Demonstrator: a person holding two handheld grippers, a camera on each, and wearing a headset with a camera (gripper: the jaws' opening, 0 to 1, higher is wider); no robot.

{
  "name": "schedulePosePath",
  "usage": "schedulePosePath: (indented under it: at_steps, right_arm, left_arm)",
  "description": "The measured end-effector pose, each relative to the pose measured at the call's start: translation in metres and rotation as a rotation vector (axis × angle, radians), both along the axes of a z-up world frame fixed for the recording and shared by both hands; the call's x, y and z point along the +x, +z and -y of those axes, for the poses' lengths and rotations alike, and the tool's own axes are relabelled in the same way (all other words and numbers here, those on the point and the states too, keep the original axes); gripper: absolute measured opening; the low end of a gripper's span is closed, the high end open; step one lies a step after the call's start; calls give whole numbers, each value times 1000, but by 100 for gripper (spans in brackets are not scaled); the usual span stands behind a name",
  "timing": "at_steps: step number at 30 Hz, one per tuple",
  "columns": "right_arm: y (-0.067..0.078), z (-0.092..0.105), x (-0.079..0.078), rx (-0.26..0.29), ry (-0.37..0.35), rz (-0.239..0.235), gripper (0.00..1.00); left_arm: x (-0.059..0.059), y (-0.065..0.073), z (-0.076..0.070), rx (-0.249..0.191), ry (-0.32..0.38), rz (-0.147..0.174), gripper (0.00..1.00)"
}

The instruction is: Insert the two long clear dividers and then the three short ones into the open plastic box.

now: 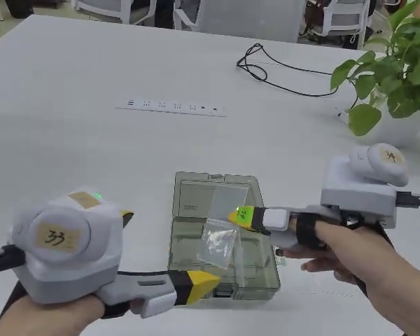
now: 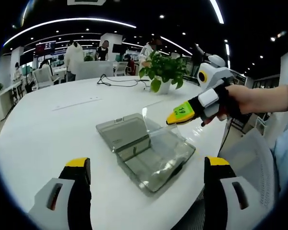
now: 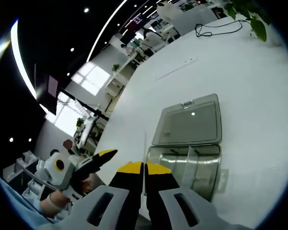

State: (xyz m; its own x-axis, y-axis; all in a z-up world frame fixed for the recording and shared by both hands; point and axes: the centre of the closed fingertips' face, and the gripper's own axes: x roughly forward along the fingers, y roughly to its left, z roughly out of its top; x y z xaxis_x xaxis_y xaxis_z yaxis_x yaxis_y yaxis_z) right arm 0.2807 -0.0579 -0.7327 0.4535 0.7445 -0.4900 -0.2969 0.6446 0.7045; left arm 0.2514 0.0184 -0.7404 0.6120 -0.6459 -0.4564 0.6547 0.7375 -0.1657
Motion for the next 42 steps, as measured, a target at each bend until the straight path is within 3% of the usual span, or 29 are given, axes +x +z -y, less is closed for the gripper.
schedulePosePath:
  at_steps: [4, 6, 7, 9, 10, 15, 19, 22, 25, 28, 36, 42]
  right_arm:
    - [-1, 1, 4, -16, 15, -23, 2]
    - [1, -1, 4, -28, 24, -30, 2]
    - [-1, 0, 5, -34, 30, -44, 2]
    - [-4, -1, 4, -55, 52, -73, 2]
    - [-4, -2, 4, -62, 58, -77, 2]
    - [-8, -5, 0, -119, 101, -148, 2]
    - [-8, -3, 3, -134, 100, -170, 2]
    - [-9, -4, 3, -129, 107, -222, 2]
    - [-17, 1, 1, -184, 140, -261, 2]
    - [-21, 0, 1, -195, 158, -299, 2]
    - [-26, 0, 14, -232, 177, -365, 2]
    - [-25, -3, 7, -246, 172, -427, 2]
  left_arm:
    - [-6, -1, -9, 34, -34, 18, 100]
    - [-7, 0, -15, 85, -50, 67, 100]
    - [-9, -2, -17, 114, -57, 69, 100]
    - [-11, -2, -19, 130, -63, 93, 100]
    - [-9, 0, -22, 146, -49, 128, 100]
    - [-14, -1, -28, 211, -49, 167, 97]
    - [-16, -5, -32, 238, -40, 171, 96]
    - [-19, -8, -34, 271, -43, 185, 95]
    - [-21, -11, -36, 307, -48, 200, 96]
    - [-23, -13, -37, 321, -49, 205, 96]
    - [-19, -16, -44, 316, -11, 208, 93]
    - [-18, -17, -48, 313, 8, 210, 91]
